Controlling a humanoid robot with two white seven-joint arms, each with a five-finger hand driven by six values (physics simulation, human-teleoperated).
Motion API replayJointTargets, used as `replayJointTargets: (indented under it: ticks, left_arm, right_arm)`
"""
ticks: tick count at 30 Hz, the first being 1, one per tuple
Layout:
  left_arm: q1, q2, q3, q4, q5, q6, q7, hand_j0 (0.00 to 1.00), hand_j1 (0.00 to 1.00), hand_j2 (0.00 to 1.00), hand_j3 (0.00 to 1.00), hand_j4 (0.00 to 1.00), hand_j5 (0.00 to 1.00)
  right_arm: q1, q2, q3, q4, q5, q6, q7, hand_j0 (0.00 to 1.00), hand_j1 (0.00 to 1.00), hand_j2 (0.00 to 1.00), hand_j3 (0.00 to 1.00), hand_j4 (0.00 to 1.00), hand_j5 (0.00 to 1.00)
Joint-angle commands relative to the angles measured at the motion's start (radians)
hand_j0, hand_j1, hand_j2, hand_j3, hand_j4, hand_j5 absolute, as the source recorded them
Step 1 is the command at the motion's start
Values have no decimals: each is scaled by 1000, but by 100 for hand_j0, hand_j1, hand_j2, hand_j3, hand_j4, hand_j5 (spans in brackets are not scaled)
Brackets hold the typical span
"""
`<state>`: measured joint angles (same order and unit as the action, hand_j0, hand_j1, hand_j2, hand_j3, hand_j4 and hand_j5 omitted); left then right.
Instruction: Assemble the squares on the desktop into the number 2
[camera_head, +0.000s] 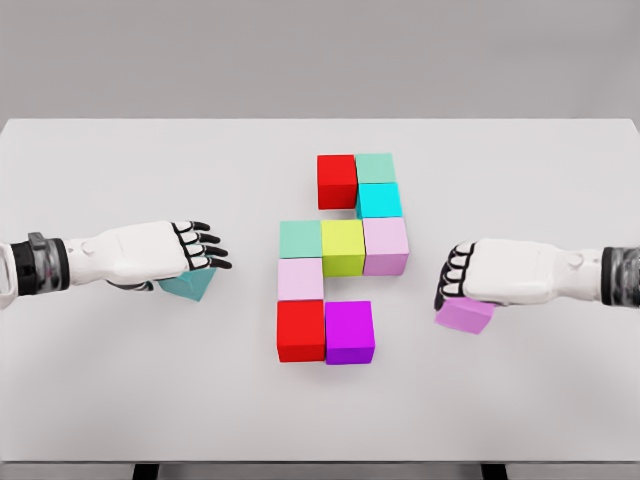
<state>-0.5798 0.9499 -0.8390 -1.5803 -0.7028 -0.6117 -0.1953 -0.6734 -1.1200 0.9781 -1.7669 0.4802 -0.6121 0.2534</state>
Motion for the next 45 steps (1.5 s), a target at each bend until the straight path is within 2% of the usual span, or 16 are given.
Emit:
replayJointTargets:
  ticks: [1,4,8,10,12,14,15,17,24,27,31,39,41,42,44,45]
  left_arm:
    - [0,0,0,3,5,1,0,100,100,100,100,100,100]
    - [0,0,0,5,3,1,0,100,100,100,100,100,100]
    - [2,0,0,16,-10,1,0,75,75,75,75,75,75]
    - [2,0,1,16,-10,1,0,70,70,70,70,70,70]
    - [2,0,1,17,-10,1,0,69,69,69,69,69,69]
    - [2,0,1,19,-10,1,0,69,69,69,69,69,69]
    - [2,0,1,19,-10,1,0,69,69,69,69,69,69]
    - [0,0,1,19,-9,1,0,70,70,70,70,70,70]
    - [-15,0,3,25,-9,1,0,71,71,71,71,71,71]
    - [-23,-8,3,34,-9,1,0,71,71,71,71,71,71]
    - [-40,-37,3,82,-9,1,0,71,71,71,71,71,71]
    - [-80,-86,3,141,-10,1,0,71,71,71,71,71,71]
    - [-90,-106,3,163,-10,1,0,71,71,71,71,71,71]
    - [-94,-114,3,172,-10,1,0,71,71,71,71,71,71]
    - [-101,-115,1,177,-10,1,-4,71,71,71,71,71,71]
    - [-103,-128,3,181,-10,1,-13,71,71,71,71,71,71]
  right_arm:
    - [0,19,16,0,-6,1,0,64,64,64,64,64,64]
    - [0,32,21,0,-8,1,0,64,64,64,64,64,64]
    - [0,54,31,0,-8,1,1,64,64,64,64,64,64]
    - [0,63,34,0,-6,1,1,64,64,64,64,64,64]
    - [0,66,34,0,-5,1,3,65,65,65,65,65,65]
    - [2,68,33,0,-6,1,47,70,70,70,70,70,70]
    - [2,66,33,0,-6,1,47,78,78,78,78,78,78]
    - [0,65,33,1,-5,1,47,87,87,87,87,87,87]
    - [0,62,28,1,-6,1,47,98,98,98,98,98,98]
    - [0,52,24,1,-8,1,47,99,99,99,99,99,99]
    - [-2,-7,-32,1,-28,1,43,99,99,99,99,99,99]
    - [-15,-86,-110,3,-149,1,38,99,99,99,99,99,99]
    - [-15,-92,-111,24,-144,1,40,99,99,99,99,99,99]
    - [-15,-92,-108,69,-143,1,40,99,99,99,99,99,99]
    - [-34,-104,-95,106,-134,1,43,99,99,99,99,99,99]
    - [-87,-129,-27,129,-127,1,43,98,98,98,98,98,98]
